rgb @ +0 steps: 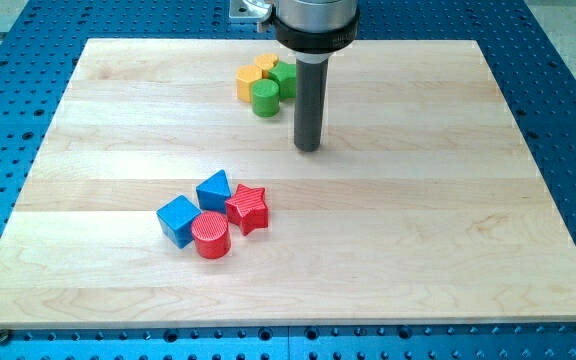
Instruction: Separate the yellow blocks and green blocks
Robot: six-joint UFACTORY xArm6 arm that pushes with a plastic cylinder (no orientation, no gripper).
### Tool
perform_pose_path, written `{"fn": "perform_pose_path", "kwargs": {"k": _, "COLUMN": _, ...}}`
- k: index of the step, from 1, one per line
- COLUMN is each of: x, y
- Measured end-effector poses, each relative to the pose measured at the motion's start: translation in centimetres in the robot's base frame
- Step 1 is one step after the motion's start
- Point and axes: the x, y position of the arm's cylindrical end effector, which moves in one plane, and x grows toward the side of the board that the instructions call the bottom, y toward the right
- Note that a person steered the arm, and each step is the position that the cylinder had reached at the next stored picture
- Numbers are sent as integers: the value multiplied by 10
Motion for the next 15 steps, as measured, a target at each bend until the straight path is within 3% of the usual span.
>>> {"fn": "perform_pose_path", "kwargs": {"k": 4, "x": 15, "y": 17}}
{"fn": "perform_pose_path", "kwargs": {"k": 5, "x": -28, "y": 96}}
{"fn": "perform_pose_path", "kwargs": {"k": 7, "x": -163, "y": 120}}
{"fn": "perform_pose_path", "kwargs": {"k": 9, "x": -197, "y": 55}}
{"fn": "perform_pose_path", "kwargs": {"k": 10, "x": -184, "y": -9}}
{"fn": "perform_pose_path", "kwargs": {"k": 12, "x": -110, "y": -38}}
{"fn": "perform_pose_path", "kwargs": {"k": 14, "x": -124, "y": -54}}
{"fn": "perform_pose_path", "kwargs": {"k": 15, "x": -121, "y": -117}}
